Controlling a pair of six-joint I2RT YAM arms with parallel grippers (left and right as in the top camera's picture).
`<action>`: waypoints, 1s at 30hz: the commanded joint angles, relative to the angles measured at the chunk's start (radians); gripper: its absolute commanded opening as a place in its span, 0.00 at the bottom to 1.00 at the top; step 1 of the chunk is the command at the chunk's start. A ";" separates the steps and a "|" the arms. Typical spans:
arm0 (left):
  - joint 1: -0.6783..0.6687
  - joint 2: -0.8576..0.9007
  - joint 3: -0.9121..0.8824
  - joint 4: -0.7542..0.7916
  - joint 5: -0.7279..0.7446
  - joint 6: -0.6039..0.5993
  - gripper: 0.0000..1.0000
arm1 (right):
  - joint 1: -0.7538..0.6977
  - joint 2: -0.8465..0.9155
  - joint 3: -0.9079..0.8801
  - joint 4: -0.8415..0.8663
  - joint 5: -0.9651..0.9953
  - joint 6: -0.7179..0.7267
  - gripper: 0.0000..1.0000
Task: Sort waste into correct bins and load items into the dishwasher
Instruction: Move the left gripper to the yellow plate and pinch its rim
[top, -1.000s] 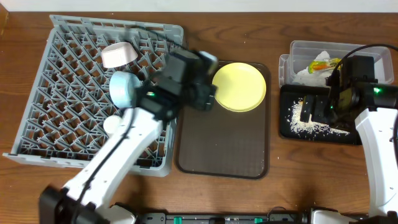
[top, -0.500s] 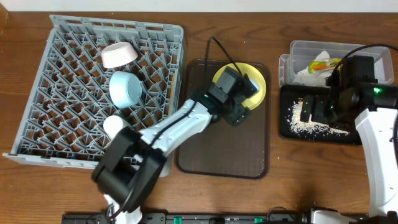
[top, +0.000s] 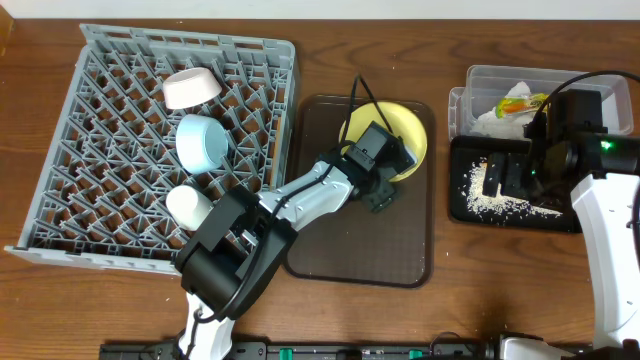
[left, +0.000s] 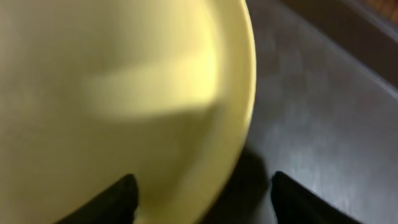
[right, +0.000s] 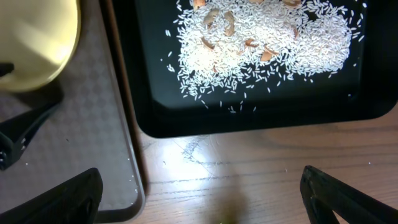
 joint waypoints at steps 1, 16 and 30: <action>-0.002 0.005 0.005 -0.067 0.006 0.014 0.61 | -0.005 -0.011 0.015 -0.002 0.010 -0.014 0.99; -0.002 0.005 0.005 -0.364 0.178 -0.237 0.29 | -0.005 -0.011 0.015 -0.003 0.010 -0.014 0.99; -0.002 -0.002 0.021 -0.355 0.158 -0.238 0.06 | -0.005 -0.011 0.015 -0.003 0.010 -0.014 0.99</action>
